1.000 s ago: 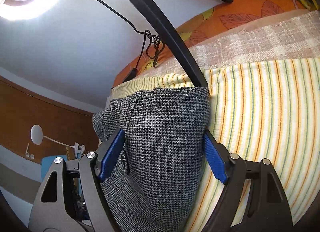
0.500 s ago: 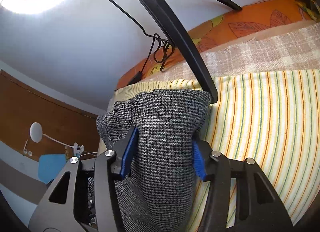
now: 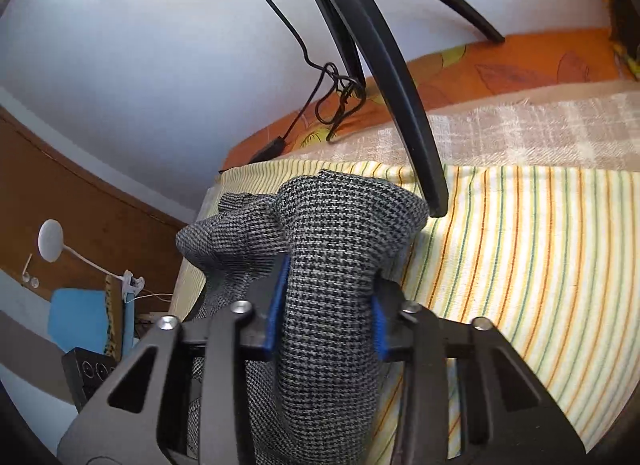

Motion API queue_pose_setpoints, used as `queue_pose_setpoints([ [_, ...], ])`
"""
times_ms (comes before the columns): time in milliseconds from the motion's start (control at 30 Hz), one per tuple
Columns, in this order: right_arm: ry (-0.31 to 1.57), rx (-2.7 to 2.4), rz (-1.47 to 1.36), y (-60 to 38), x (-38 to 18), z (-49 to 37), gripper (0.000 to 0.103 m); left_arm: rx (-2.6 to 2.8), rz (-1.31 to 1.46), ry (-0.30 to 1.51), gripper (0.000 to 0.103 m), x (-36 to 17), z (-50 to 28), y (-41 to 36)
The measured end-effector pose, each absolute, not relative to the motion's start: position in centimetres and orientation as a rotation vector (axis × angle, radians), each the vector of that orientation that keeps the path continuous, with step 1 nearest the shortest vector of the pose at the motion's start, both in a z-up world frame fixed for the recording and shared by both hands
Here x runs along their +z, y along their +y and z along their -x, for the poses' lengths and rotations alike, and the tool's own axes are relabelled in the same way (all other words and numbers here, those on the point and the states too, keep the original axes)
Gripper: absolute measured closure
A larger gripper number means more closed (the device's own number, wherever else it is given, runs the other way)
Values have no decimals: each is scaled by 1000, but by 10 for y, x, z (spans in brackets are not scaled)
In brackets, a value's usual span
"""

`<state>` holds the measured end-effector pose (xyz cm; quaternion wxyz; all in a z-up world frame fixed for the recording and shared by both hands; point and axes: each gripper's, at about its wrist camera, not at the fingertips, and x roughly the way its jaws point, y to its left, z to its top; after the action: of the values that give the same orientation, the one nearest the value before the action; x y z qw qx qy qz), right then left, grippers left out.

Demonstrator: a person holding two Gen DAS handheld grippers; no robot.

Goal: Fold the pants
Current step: 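Close both tools on the folded grey trouser bundle, then lift the trouser bundle with both tools and carry it toward the clothes stack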

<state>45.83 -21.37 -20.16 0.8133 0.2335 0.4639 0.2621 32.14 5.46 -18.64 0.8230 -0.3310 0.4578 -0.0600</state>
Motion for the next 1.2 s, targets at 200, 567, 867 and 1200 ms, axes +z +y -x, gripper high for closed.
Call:
queue_pose_setpoints([
  [200,893,551,-274,-194,-162,-437,78,-152,571,910,65,-169,-317,39],
  [567,797,562,-180,-195,-114,-408,80,-215,512,835,70,-147,-300,35],
  [867,765,529,-167,-214,-93,-387,80,-296,485,807,70,-133,-288,16],
  [1200,710,470,-132,-277,-50,-356,80,-425,376,733,70,-102,-270,-46],
])
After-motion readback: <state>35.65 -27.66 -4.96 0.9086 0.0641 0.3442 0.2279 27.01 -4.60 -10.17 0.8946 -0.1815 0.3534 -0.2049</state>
